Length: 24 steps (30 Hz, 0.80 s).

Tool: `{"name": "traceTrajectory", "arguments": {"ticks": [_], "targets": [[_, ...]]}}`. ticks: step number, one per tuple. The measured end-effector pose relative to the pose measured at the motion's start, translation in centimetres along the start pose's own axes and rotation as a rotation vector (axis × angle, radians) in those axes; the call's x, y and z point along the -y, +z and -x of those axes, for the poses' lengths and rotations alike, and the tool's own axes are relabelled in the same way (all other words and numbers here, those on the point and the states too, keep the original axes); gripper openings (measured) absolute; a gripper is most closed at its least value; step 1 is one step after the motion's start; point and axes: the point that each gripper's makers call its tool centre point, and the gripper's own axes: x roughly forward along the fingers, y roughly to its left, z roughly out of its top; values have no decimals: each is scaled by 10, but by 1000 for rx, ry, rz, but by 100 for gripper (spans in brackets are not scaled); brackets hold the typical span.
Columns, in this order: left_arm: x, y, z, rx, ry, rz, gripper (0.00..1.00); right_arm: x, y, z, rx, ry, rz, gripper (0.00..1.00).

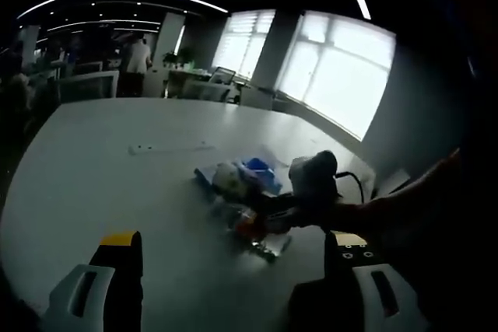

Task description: Arrange the tabletop items into an orderly group along one side of the table until the central work area is clear of visible clutter.

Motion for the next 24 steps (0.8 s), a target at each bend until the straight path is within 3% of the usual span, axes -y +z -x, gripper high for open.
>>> {"name": "traceTrajectory", "arguments": {"ticks": [6,13,20,24], "targets": [[-12,-5,1,-10,-1,5,95,-4,-4,-6,-9,27,109,35],[-25,-5,6,10,21,20,95,-7,-1,-5,2,39,127,33],[-21,-6,4,8,18,26,94,-6,-3,-3,10,65,85,31],[-22,-8,3,5,11,22,94,-10,-6,2,15,68,110,31]]}}
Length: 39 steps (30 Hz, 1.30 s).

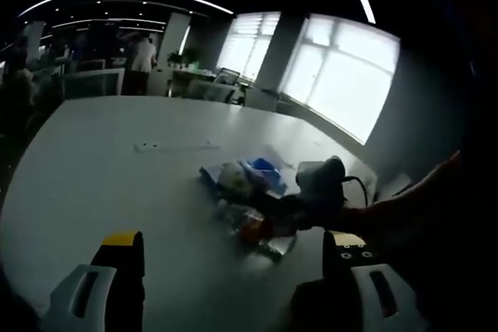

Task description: Arrange the tabletop items into an orderly group along one side of the table until the central work area is clear of visible clutter.

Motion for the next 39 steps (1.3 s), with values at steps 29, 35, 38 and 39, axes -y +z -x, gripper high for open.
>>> {"name": "traceTrajectory", "arguments": {"ticks": [29,35,38,39], "targets": [[22,11,-49,28,-101,-24,78,-24,-5,47,128,30,-38,30],[26,7,-75,6,-110,-34,71,-30,-2,58,149,37,-23,29],[30,4,-87,-4,-120,-35,66,-34,-1,63,157,42,-15,29],[32,5,-92,-3,-126,-34,66,-35,-1,64,162,42,-9,29]]}}
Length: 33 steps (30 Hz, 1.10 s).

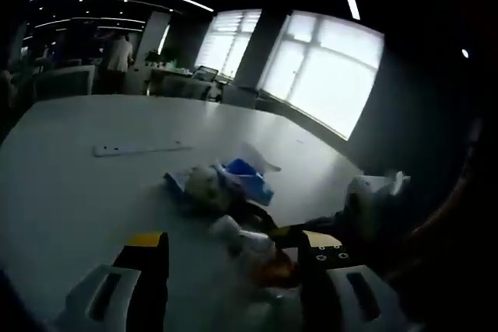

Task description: Arrange the tabletop items into an orderly group along one side of the table until the central work area is clear of visible clutter.

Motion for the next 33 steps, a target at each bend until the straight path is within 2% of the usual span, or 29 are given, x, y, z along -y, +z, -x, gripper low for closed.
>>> {"name": "traceTrajectory", "arguments": {"ticks": [5,10,17,20,22,27,33], "targets": [[4,-1,-16,-5,-15,13,62,-3,3,3,20,7,8,29],[7,-8,-28,-38,-19,-7,56,-6,4,6,31,12,15,29],[16,-3,-32,-12,-52,19,46,-7,6,10,48,15,23,29],[21,5,-30,24,-62,-10,40,-6,8,12,58,16,22,29],[17,8,-30,40,-58,-18,37,-6,9,14,62,17,22,29],[21,8,-31,44,-85,-7,34,-7,9,17,68,19,24,29],[43,7,-30,59,-148,-61,27,-7,6,24,70,21,20,29]]}}
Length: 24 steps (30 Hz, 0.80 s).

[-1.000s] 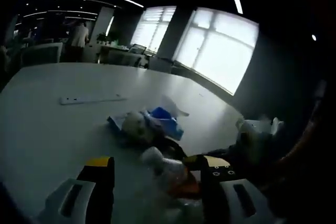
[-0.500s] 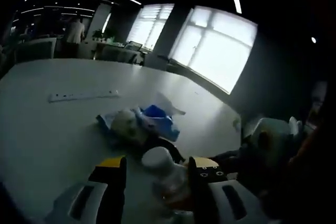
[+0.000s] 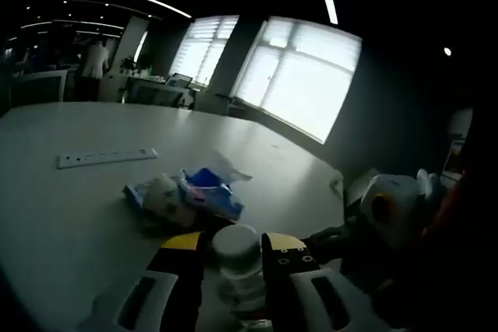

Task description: Arrange the tabletop items into an orderly group along one side of the table until the central work area is clear of visible clutter.

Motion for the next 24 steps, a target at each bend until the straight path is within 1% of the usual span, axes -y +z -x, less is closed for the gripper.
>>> {"name": "traceTrajectory", "arguments": {"ticks": [2,7,12,15,21,24], "targets": [[5,0,0,4,-13,-12,24,0,-1,2,-1,0,-1,29],[14,-2,-2,20,-21,-31,24,-1,-6,9,-1,-1,-15,29],[23,1,-2,37,-24,-50,23,0,-6,13,-3,-5,-15,29],[28,7,0,46,-31,-82,23,1,-4,14,0,-10,-8,29],[30,18,4,51,-31,-111,22,2,7,11,21,-10,12,29],[29,21,6,49,-14,-174,21,2,11,7,26,-14,32,29]]}}
